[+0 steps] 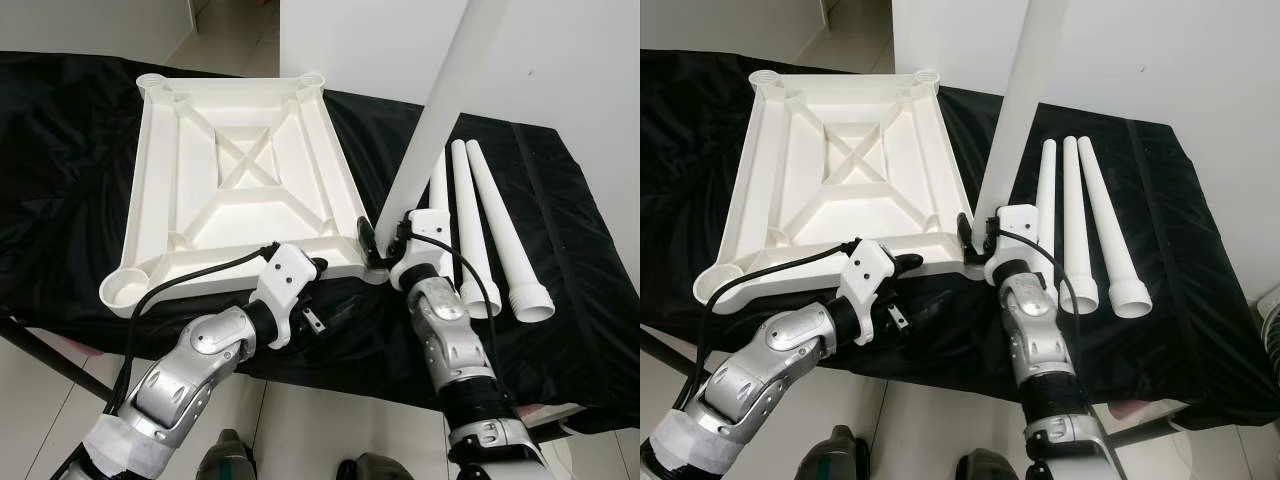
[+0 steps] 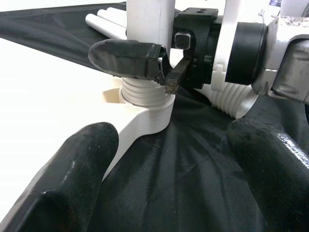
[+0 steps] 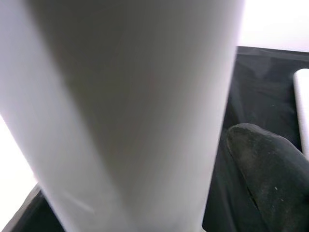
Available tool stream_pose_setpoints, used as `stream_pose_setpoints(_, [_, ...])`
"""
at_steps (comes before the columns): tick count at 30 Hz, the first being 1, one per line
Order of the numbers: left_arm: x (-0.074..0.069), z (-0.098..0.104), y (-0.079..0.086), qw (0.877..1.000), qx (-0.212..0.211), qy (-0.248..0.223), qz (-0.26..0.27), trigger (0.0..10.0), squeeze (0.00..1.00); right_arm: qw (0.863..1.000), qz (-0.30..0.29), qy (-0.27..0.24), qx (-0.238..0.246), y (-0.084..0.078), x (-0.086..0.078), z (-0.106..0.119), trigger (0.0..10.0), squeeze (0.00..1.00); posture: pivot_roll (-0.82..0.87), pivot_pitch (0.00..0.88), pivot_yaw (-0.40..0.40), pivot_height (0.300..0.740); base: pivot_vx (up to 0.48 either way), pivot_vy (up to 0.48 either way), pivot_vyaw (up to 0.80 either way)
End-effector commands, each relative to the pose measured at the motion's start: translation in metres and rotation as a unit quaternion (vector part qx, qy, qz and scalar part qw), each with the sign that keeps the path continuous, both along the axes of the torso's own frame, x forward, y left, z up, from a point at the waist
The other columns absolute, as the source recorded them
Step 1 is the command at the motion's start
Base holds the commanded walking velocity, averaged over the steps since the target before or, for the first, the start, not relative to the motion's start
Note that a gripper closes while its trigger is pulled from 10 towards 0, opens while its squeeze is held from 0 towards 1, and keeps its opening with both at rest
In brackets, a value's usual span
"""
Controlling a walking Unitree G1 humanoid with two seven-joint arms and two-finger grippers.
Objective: Building children table
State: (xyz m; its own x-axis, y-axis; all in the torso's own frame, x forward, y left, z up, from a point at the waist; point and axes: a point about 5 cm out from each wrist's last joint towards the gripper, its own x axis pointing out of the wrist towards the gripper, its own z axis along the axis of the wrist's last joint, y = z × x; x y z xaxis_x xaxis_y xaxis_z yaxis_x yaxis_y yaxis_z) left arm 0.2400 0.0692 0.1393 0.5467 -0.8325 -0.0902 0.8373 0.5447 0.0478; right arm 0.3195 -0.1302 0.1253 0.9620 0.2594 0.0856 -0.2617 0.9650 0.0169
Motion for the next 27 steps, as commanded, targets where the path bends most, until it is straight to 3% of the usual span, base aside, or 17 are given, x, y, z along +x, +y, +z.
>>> stream_pose_setpoints(1, [-0.006,-0.001,-0.003,0.999,0.003,0.007,-0.049,10.0,0.0,0.998,0.055,-0.01,-0.008,-0.001,0.003,0.008,10.0,0.0,0.06,0.0,-0.042,0.74,0.0,0.0,0.0])
stream_pose_setpoints(2, [-0.006,-0.001,-0.003,0.999,0.003,0.007,-0.049,10.0,0.0,0.998,0.055,-0.01,-0.008,-0.001,0.003,0.008,10.0,0.0,0.06,0.0,-0.042,0.74,0.0,0.0,0.0])
stream_pose_setpoints(4, [-0.006,-0.002,-0.002,0.999,0.005,0.007,-0.05,10.0,0.0,0.991,0.13,-0.009,-0.031,-0.003,0.003,0.009,10.0,0.0,0.06,0.0,-0.038,0.74,0.0,0.0,0.0])
stream_pose_setpoints(7, [-0.005,-0.002,-0.002,0.999,0.007,0.007,-0.052,10.0,0.0,0.984,0.172,-0.012,-0.053,-0.006,0.005,0.009,10.0,0.0,0.06,0.0,-0.035,0.74,0.0,0.0,0.0])
stream_pose_setpoints(9, [-0.005,-0.002,-0.002,0.999,0.007,0.007,-0.052,10.0,0.0,0.984,0.172,-0.012,-0.053,-0.006,0.005,0.009,10.0,0.0,0.06,0.0,-0.035,0.74,0.0,0.0,0.0])
stream_pose_setpoints(12, [-0.004,-0.001,-0.002,0.998,0.008,0.005,-0.055,10.0,0.0,0.971,0.228,-0.001,-0.075,-0.004,0.01,0.006,10.0,0.0,0.06,0.0,-0.03,0.74,0.0,0.0,0.0])
stream_pose_setpoints(16, [-0.004,-0.001,-0.002,0.998,0.008,0.003,-0.057,10.0,0.0,0.964,0.25,0.013,-0.088,-0.002,0.012,0.001,10.0,0.0,0.07,0.0,-0.032,0.74,0.0,0.0,0.0])
stream_pose_setpoints(17, [-0.004,0.0,-0.002,0.998,0.009,0.003,-0.057,10.0,0.0,0.962,0.258,0.021,-0.089,-0.002,0.012,-0.003,4.3,0.0,0.07,0.0,-0.034,0.74,0.0,0.0,0.0])
stream_pose_setpoints(18, [-0.004,0.0,-0.002,0.998,0.009,0.003,-0.057,10.0,0.0,0.962,0.258,0.021,-0.089,-0.002,0.012,-0.003,4.3,0.0,0.07,0.0,-0.034,0.74,0.0,0.0,0.0])
stream_pose_setpoints(19, [-0.004,0.0,-0.002,0.998,0.009,0.002,-0.056,10.0,0.0,0.96,0.263,0.029,-0.087,-0.002,0.012,-0.006,3.6,0.0,0.07,0.0,-0.035,0.74,0.0,0.0,0.0])
stream_pose_setpoints(21, [-0.004,0.0,-0.002,0.998,0.009,0.002,-0.056,10.0,0.0,0.96,0.263,0.029,-0.087,-0.002,0.012,-0.006,3.6,0.0,0.07,0.0,-0.035,0.74,0.0,0.0,0.0])
stream_pose_setpoints(22, [-0.004,-0.001,-0.001,0.998,0.01,0.002,-0.056,10.0,0.0,0.958,0.27,0.033,-0.087,-0.002,0.011,-0.009,0.0,0.0,0.07,0.0,-0.036,0.74,0.0,0.0,0.0])
stream_pose_setpoints(27, [-0.004,-0.001,-0.001,0.998,0.01,0.002,-0.056,10.0,0.0,0.956,0.278,0.039,-0.085,-0.003,0.009,-0.013,0.0,0.0,0.07,0.0,-0.033,0.74,0.0,0.0,0.0])
